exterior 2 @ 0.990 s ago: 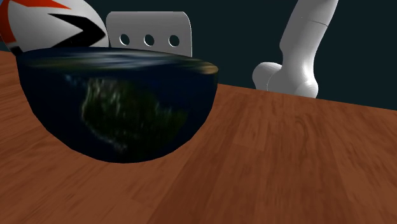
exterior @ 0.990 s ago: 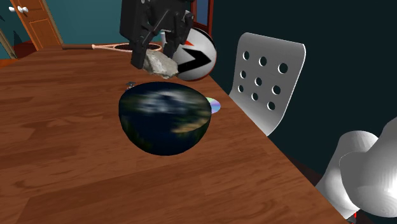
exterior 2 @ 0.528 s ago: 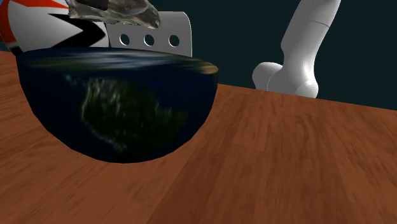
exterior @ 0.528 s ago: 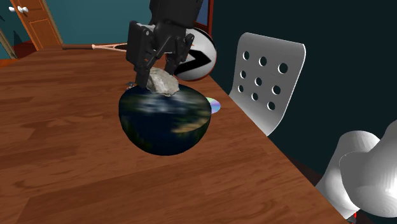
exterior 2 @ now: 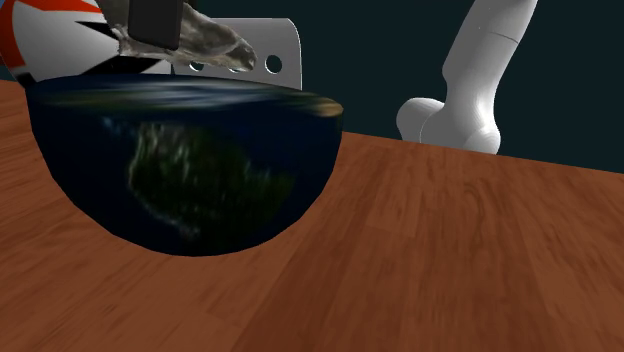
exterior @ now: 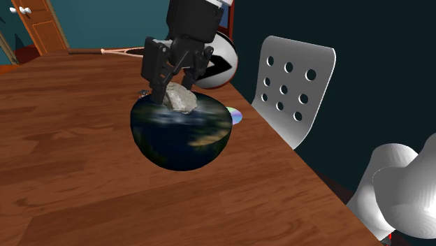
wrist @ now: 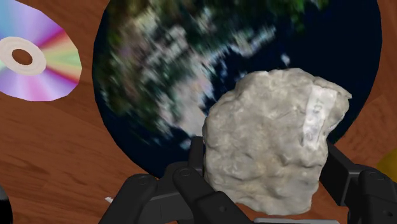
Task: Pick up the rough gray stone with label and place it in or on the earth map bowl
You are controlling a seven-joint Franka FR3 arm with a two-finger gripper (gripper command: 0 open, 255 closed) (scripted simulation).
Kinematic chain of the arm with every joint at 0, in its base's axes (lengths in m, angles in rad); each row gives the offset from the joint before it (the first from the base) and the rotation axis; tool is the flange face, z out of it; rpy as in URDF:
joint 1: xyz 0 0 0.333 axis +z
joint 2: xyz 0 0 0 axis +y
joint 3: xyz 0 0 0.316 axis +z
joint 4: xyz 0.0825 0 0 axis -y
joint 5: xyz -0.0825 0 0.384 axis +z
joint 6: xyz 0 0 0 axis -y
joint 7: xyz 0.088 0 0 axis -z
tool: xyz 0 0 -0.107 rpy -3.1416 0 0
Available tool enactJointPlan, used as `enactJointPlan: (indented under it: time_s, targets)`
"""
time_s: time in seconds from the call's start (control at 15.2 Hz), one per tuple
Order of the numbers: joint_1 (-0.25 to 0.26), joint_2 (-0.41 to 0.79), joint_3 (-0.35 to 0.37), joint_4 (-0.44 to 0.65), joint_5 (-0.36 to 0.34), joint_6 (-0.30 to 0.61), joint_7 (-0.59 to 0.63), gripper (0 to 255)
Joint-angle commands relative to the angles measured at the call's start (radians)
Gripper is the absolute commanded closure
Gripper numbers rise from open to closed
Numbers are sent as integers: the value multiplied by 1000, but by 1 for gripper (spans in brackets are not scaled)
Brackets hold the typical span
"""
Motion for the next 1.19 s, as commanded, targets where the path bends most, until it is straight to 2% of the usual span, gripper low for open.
enactJointPlan:
  time_s: [0.0, 0.07, 0.4, 0.66, 1.12]
  targets:
    - [0, 0, 0, 0, 0, 0, 0, 255]
    - [0, 0, 0, 0, 0, 0, 0, 0]
    - [0, 0, 0, 0, 0, 0, 0, 0]
    - [-4, -7, -17, 118, 0, -125, 1, 0]
    - [-4, -7, -17, 118, 0, -125, 1, 0]
